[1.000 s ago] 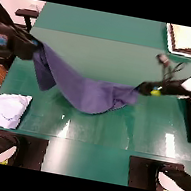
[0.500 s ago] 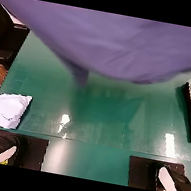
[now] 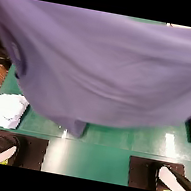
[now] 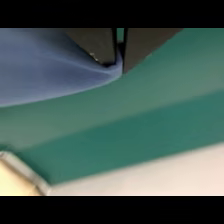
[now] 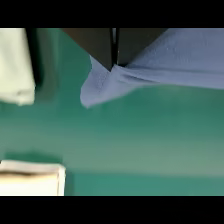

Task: Fold the shirts.

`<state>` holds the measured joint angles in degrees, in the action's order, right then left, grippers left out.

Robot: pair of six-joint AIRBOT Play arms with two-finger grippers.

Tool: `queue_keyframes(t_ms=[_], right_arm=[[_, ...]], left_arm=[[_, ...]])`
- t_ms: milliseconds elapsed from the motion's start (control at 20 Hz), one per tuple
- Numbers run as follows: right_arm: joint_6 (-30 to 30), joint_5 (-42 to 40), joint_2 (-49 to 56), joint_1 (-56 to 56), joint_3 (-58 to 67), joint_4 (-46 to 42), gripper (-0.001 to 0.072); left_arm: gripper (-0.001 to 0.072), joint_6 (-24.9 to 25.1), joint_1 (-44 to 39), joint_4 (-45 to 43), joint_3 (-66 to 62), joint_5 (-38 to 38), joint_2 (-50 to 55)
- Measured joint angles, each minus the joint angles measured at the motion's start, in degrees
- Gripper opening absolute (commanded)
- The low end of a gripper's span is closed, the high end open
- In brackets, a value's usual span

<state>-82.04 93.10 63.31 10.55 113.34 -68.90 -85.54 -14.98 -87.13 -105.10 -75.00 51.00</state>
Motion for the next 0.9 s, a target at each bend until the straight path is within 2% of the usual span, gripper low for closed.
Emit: queue_keyframes(t_ms=[150, 400, 450, 500, 550, 700, 750, 900], right_arm=[[-1.97, 0.92, 8.04, -6.14, -6.01, -4.79, 0.0016], [-3.17, -3.54, 22.27, -12.04, -10.56, -7.93, 0.0022], [-3.28, -4.61, 24.74, -12.61, -9.88, -8.02, 0.0105], [-3.37, -5.51, 27.10, -13.05, -8.83, -8.13, 0.0356], [-3.37, -6.01, 29.29, -13.22, -7.28, -8.13, 0.0437], [-3.34, -6.21, 33.90, -12.85, -2.47, -5.01, 0.0434], [-2.95, -5.46, 34.51, -12.22, -1.44, -2.93, 0.0433], [-0.66, -3.10, 33.11, -9.90, -3.54, 3.37, 0.0432]], left_arm=[[0.0028, 0.02, 0.17, -4.02, 9.60, 2.36, 7.67], [0.0031, -1.33, 4.35, -5.18, 16.59, 12.44, 24.59], [0.0087, -1.66, 5.31, -5.16, 17.05, 14.05, 27.06], [0.0410, -1.86, 6.25, -5.03, 17.35, 15.61, 29.22], [0.0580, -2.08, 7.06, -4.94, 17.62, 16.59, 30.91], [0.0578, -2.40, 9.46, -3.91, 17.18, 16.92, 33.42], [0.0509, -2.49, 10.49, -3.04, 16.59, 15.30, 33.62], [0.0491, -2.19, 14.47, -0.37, 17.40, 9.97, 31.34]])
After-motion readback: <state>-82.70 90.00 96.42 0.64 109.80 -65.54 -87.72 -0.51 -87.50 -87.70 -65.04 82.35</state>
